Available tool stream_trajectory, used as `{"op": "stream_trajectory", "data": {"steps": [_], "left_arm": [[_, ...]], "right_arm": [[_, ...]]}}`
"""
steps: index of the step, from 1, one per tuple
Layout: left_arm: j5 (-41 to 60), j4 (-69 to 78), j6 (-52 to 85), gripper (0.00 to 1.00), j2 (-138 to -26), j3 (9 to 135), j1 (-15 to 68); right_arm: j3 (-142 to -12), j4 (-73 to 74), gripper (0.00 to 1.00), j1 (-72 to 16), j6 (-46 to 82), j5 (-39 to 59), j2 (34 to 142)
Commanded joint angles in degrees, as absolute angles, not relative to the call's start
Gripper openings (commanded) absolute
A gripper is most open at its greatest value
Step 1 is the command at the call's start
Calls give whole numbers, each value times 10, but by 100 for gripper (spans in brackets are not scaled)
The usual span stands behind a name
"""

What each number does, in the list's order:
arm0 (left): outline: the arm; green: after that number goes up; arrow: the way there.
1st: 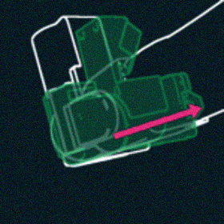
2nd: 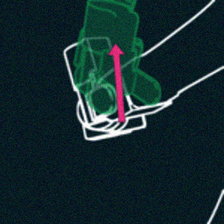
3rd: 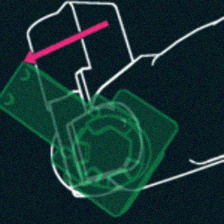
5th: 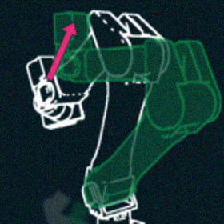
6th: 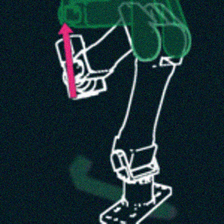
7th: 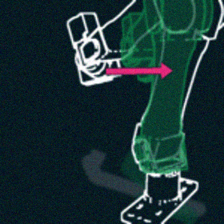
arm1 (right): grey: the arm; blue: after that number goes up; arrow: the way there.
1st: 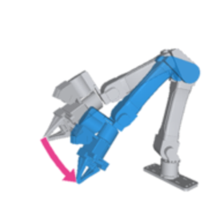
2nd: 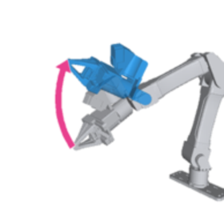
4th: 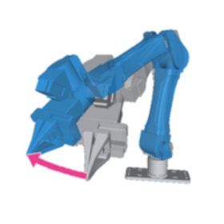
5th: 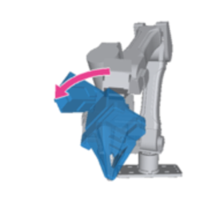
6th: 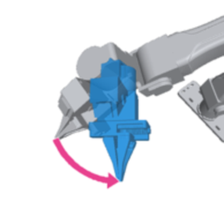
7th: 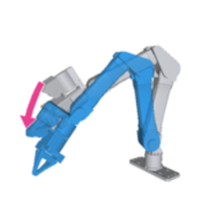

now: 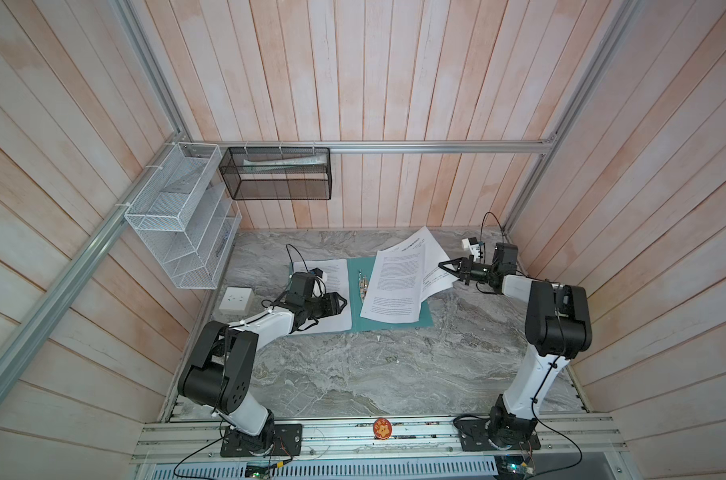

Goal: Put the files into the folder

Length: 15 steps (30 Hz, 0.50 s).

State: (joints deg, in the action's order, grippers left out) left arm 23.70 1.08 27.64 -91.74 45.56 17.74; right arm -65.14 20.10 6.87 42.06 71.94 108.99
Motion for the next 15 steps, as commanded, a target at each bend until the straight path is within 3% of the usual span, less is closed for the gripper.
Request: {"op": "stream_trajectory", "data": {"steps": [1, 8, 15], "left_arm": [[233, 25, 282, 62, -906, 442, 176], [225, 27, 285, 62, -895, 437, 176], [219, 32, 285, 62, -888, 430, 176]], "right_arm": [[-662, 285, 0, 61, 489, 702, 1044], [-774, 44, 0, 32, 367, 575, 990], [-764, 110, 0, 24, 444, 497, 896]]}}
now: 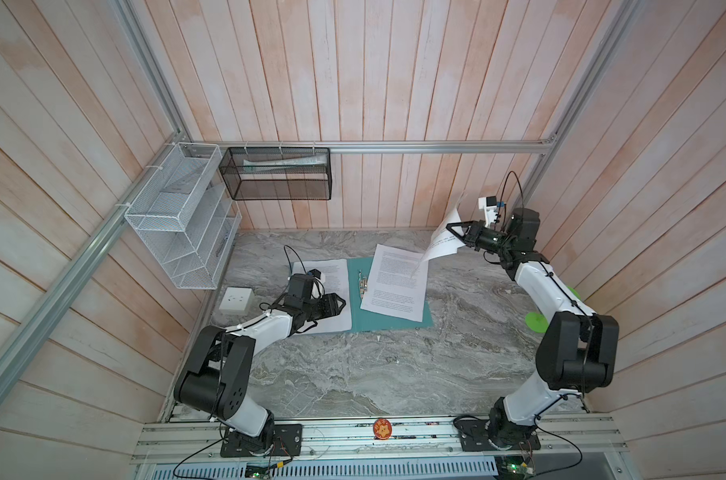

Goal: Put the files into the folder

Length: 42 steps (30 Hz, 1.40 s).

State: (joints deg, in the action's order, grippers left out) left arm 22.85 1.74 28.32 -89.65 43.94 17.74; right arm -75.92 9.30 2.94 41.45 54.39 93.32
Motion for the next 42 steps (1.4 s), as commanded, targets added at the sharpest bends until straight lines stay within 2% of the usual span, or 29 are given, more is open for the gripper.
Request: {"op": "stream_trajectory", "data": {"steps": [1, 4, 8, 14, 18, 37, 40, 42], "left_arm": [[221, 32, 285, 62, -890, 431, 176], [226, 36, 286, 62, -893, 433, 176], [224, 32, 283, 62, -893, 438, 176], [225, 30, 283, 62, -894, 436, 176], [225, 26, 283, 62, -892, 433, 176], [217, 21, 282, 62, -893, 429, 176], [219, 23, 285, 62, -896, 427, 176], [220, 25, 288, 62, -896, 425, 176]], "right_arm": [[-754, 127, 0, 20, 457, 494, 888], [-697, 198, 0, 0, 512, 472, 864], [-595, 249, 0, -48, 557, 373, 845], [-436, 389, 0, -111, 660, 272, 885], [-382, 401, 0, -126, 676, 215, 911], [-397, 300, 0, -190, 587, 169, 962], [-410, 278, 16, -203, 583, 151, 972], [-420, 268, 20, -215, 580, 144, 980]]}}
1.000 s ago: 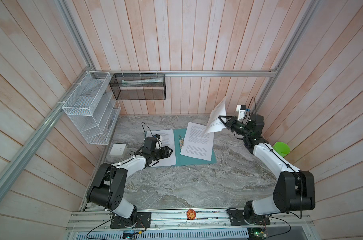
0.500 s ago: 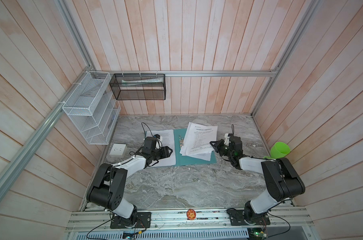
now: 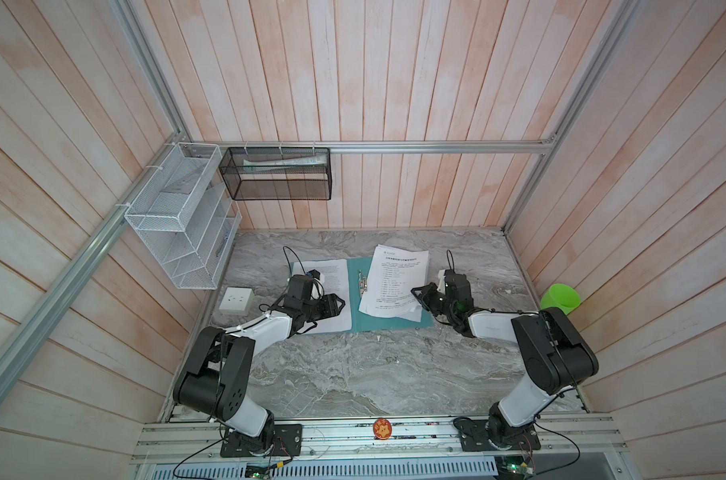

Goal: Put the files into the folder

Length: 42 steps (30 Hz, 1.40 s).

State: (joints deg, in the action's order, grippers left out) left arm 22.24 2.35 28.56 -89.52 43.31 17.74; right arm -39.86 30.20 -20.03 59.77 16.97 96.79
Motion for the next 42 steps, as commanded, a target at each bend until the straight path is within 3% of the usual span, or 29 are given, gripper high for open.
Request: {"op": "stream_trajectory", "data": {"steps": [1, 4, 9, 19, 23, 27, 32, 35, 42], "left_arm": [[220, 26, 288, 62, -896, 424, 176], [218, 20, 287, 62, -892, 425, 176], [214, 16, 284, 62, -877, 424, 176], [226, 20, 287, 63, -866, 433, 177], [238, 38, 298, 63, -883, 439, 183], [254, 68, 315, 63, -909, 443, 198], [252, 70, 323, 63, -943, 469, 215], [258, 81, 336, 62, -957, 475, 216], [261, 65, 324, 62, -982, 504, 225]], "right_arm": [[-426, 260, 23, -222, 578, 142, 984], [-452, 204, 41, -241, 553, 133, 991], [-485, 68, 57, -243, 482, 91, 959], [-448, -103, 58, -168, 365, 127, 861], [-425, -77, 48, -134, 351, 118, 850], [-449, -52, 30, -117, 319, 161, 905], [-457, -6, 15, -117, 330, 184, 945], [-467, 6, 10, -117, 334, 194, 960], [-506, -23, 10, -121, 320, 195, 997]]}}
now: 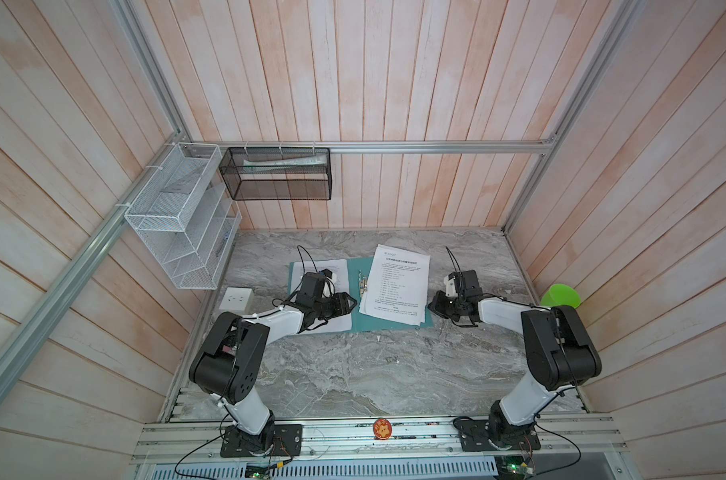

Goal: Put the files into the folder

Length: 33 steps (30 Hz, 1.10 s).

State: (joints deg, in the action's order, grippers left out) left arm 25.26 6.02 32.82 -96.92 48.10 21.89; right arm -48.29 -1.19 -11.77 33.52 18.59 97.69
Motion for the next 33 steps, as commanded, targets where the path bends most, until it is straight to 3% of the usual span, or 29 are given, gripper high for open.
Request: {"op": "stream_trajectory", "data": {"steps": [1, 15, 19, 24, 28, 33], "left_arm": [[263, 61, 321, 61, -987, 509, 226], [266, 51, 304, 61, -1015, 538, 234], [262, 39, 295, 61, -1009, 544, 234], [252, 35, 284, 61, -996, 545, 234], [252, 39, 277, 61, -990, 543, 232], [247, 69, 286, 61, -961, 509, 232]], "right_arm": [[-511, -29, 10, -123, 318, 194, 1002], [-518, -62, 13, -156, 326, 140, 991], [-521, -76, 36, -114, 299, 146, 965], [-530, -10, 56, -59, 280, 212, 958], [-550, 97, 58, -22, 311, 327, 1024], [-605, 167, 48, -12, 358, 377, 1120]]}}
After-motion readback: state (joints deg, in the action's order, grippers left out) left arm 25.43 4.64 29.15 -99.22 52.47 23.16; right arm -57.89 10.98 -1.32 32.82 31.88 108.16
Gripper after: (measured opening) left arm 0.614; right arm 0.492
